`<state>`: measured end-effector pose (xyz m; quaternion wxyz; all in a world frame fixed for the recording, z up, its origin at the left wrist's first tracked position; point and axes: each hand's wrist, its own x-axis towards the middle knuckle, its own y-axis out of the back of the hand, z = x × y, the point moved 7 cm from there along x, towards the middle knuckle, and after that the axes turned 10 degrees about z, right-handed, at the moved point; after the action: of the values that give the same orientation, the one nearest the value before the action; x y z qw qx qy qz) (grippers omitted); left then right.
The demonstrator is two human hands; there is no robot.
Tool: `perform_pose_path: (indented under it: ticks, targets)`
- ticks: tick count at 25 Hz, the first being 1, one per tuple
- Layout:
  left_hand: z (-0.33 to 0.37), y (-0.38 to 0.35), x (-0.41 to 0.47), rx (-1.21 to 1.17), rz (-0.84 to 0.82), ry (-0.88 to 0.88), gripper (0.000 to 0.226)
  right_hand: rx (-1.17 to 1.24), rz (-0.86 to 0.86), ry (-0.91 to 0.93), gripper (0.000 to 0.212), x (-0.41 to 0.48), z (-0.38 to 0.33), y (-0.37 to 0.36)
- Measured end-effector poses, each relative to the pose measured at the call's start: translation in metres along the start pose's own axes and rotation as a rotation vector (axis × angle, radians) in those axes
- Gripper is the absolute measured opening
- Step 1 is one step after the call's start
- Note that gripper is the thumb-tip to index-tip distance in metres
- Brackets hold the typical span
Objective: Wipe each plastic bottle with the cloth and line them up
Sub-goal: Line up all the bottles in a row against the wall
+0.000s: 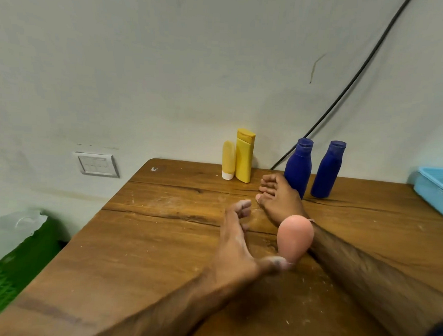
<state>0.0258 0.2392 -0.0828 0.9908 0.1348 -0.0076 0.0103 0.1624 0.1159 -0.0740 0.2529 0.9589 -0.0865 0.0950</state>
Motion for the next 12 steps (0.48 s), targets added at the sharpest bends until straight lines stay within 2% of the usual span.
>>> perform_pose_path:
  ticks: [2,5,9,12]
  targets:
    - [0.003,-0.023,-0.017,0.217,0.054,0.015,0.126,-0.019,0.047,0.019,0.050,-0.001,0.000,0.001]
    - [0.013,-0.041,-0.012,0.380,0.211,0.025,0.113,-0.025,0.053,0.039,0.047,0.000,0.000,0.002]
    - [0.011,-0.046,-0.002,0.355,0.245,0.010,0.076,-0.028,0.049,0.055,0.050,0.002,0.001,0.003]
    - [0.000,-0.023,0.009,0.238,0.276,0.067,0.064,-0.027,0.044,0.075,0.053,0.004,0.001,0.000]
